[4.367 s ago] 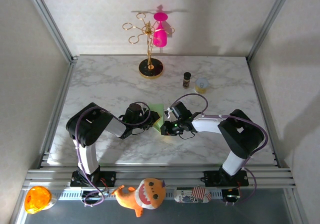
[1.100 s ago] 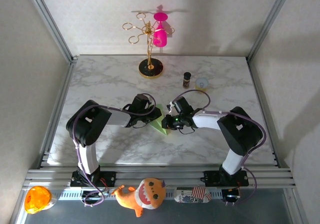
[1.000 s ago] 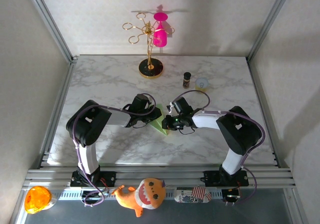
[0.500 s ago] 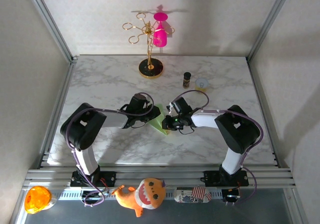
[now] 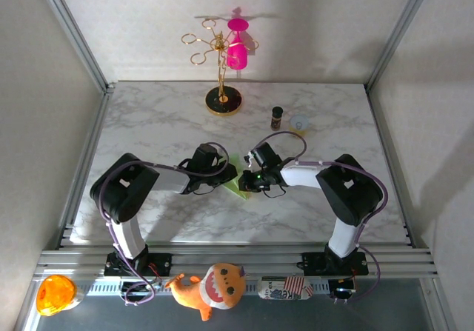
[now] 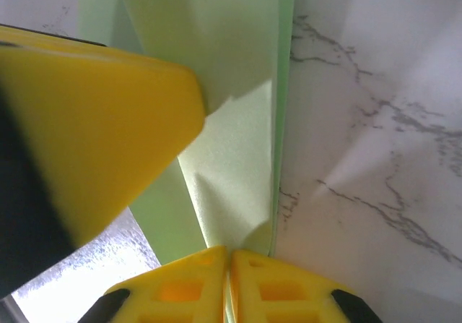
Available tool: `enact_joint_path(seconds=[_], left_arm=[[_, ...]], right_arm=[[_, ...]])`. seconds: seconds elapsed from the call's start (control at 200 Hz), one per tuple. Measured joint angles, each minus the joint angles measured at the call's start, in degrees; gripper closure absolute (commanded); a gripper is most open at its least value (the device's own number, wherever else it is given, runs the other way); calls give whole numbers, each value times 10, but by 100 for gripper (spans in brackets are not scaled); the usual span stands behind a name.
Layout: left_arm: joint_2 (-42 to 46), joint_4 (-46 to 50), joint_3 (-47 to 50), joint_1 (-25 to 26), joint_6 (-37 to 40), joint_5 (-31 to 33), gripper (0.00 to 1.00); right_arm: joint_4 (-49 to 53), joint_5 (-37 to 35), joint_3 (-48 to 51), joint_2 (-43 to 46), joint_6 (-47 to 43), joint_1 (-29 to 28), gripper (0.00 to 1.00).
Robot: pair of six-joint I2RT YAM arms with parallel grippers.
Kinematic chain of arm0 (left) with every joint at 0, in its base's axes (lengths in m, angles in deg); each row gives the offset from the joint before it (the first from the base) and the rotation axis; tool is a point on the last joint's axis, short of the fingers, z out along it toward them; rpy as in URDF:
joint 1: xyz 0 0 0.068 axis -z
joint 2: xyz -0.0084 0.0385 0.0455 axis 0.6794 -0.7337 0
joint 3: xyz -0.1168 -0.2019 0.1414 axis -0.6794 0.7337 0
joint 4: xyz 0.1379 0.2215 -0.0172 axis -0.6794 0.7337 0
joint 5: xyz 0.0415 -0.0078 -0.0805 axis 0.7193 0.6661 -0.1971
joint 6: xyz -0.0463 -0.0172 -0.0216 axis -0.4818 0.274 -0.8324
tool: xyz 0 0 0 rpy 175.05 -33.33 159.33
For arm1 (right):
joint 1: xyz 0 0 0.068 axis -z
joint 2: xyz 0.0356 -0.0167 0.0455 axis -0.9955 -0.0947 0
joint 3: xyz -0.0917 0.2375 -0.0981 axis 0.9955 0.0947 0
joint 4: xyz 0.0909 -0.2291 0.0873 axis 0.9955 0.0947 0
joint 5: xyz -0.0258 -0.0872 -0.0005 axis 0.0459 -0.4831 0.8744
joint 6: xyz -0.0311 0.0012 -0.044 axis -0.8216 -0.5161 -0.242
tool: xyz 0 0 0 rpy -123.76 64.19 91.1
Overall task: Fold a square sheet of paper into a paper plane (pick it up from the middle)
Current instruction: Fourth fold the wing at the center of the table.
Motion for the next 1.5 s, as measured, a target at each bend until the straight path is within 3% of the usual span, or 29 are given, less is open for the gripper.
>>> enact_joint_path(seconds=[0.421, 0.931, 1.297, 1.502], left_arm=[[-5, 44, -21, -13, 4, 30, 90], [-43, 108, -96, -83, 68, 22, 90], [-44, 132, -115, -179, 120, 41, 88], [16, 137, -107, -170, 113, 34, 88]], right_arm=[[6, -19, 1, 1, -19, -6, 87], [4, -34, 8, 8, -46, -10, 87], [7, -38, 9, 10, -46, -10, 86], [16, -43, 7, 13, -47, -10, 86]])
